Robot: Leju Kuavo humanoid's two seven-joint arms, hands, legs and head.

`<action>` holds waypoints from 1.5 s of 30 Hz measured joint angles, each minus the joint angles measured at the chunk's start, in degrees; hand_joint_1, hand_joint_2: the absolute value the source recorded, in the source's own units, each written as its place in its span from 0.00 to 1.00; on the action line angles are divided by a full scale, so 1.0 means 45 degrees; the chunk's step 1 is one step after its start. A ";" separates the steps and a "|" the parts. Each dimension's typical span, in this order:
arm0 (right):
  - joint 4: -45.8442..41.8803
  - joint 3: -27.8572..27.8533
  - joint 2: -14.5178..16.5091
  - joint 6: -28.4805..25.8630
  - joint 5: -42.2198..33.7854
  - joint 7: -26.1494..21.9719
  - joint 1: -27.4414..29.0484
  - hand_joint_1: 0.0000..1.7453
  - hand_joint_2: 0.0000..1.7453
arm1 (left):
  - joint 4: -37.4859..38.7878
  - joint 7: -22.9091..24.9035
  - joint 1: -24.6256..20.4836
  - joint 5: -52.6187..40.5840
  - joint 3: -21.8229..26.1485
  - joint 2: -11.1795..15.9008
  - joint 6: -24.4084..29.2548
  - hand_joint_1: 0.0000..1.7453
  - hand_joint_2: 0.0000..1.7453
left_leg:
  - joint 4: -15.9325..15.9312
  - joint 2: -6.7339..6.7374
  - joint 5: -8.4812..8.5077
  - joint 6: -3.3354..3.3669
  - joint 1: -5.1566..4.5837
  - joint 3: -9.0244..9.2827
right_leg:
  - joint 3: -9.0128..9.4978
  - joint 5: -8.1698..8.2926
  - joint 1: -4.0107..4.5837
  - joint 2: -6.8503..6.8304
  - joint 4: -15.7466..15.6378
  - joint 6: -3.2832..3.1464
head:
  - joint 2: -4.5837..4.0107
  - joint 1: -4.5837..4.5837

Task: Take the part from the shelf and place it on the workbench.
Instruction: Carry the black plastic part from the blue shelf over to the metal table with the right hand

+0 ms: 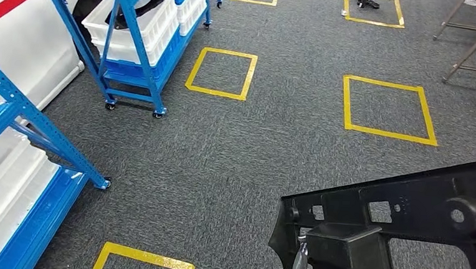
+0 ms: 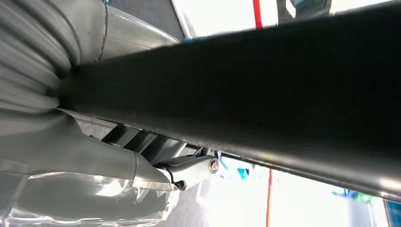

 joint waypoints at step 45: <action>-0.0141 -0.0220 0.0277 0.0253 0.0628 0.0191 -0.0038 1.00 1.00 | -0.0005 -0.0192 -0.0030 -0.0114 0.0002 -0.0302 -0.0220 0.00 0.00 | -0.3507 0.0045 0.2071 0.0607 -0.0014 0.1146 | -0.1427 -0.1605 -0.0055 -0.0003 0.2938 0.0659 | 0.0000 0.0035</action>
